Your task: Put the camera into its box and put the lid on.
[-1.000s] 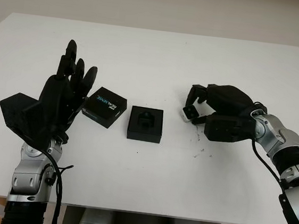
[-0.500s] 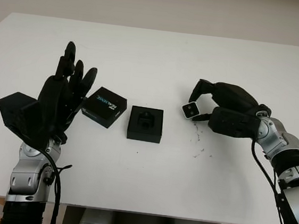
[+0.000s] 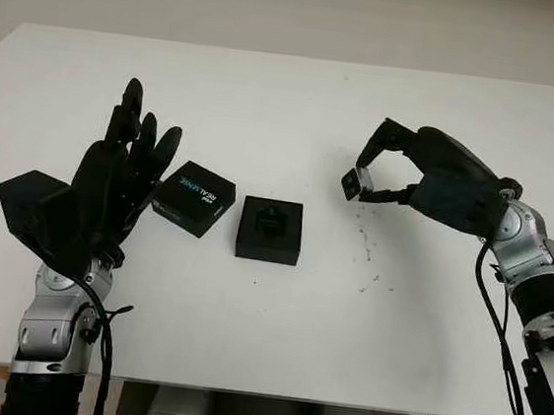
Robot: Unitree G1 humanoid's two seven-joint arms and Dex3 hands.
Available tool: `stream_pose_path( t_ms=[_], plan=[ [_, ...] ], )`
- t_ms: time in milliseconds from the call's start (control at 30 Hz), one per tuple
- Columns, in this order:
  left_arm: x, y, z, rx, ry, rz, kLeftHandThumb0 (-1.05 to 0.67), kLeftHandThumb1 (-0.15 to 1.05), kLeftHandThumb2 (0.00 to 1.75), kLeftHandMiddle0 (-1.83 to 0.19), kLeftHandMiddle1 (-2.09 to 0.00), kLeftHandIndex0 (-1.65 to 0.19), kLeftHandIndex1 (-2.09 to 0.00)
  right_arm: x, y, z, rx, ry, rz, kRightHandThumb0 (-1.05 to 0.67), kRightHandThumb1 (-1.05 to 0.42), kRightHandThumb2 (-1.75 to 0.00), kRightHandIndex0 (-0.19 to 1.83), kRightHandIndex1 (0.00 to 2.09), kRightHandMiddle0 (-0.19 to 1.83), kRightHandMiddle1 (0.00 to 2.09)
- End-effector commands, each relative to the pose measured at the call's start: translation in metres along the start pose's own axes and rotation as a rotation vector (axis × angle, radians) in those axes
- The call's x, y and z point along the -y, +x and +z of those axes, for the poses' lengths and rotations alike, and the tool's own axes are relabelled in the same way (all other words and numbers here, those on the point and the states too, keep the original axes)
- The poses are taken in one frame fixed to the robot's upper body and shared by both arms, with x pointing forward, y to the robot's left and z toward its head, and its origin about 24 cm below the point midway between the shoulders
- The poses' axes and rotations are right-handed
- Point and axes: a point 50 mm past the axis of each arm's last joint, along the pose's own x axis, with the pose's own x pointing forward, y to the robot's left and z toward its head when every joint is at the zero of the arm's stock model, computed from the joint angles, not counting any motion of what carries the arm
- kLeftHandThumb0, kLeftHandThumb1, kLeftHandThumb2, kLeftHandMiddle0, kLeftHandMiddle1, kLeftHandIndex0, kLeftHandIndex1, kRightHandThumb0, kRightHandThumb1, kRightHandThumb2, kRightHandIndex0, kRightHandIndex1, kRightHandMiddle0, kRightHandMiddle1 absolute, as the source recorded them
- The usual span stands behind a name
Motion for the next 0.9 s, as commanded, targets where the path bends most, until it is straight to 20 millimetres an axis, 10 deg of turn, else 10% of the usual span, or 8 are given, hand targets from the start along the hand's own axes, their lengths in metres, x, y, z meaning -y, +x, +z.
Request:
stream_pose_path(
  t_ms=[0, 867],
  plan=[
    [-0.001, 0.001, 0.006, 0.021, 0.008, -0.008, -0.67, 1.05, 0.23, 0.13, -0.05, 0.15, -0.05, 0.005, 0.000, 0.005, 0.020, 0.017, -0.024, -0.26, -0.97, -0.06, 0.35, 0.11, 0.29, 1.73],
    [-0.003, 0.000, 0.004, 0.013, 0.006, -0.012, -0.67, 1.05, 0.23, 0.13, -0.05, 0.16, -0.05, -0.055, -0.001, 0.042, 0.167, 0.512, -0.010, -0.48, -0.98, -0.05, 0.24, 0.05, 0.32, 1.77]
  ],
)
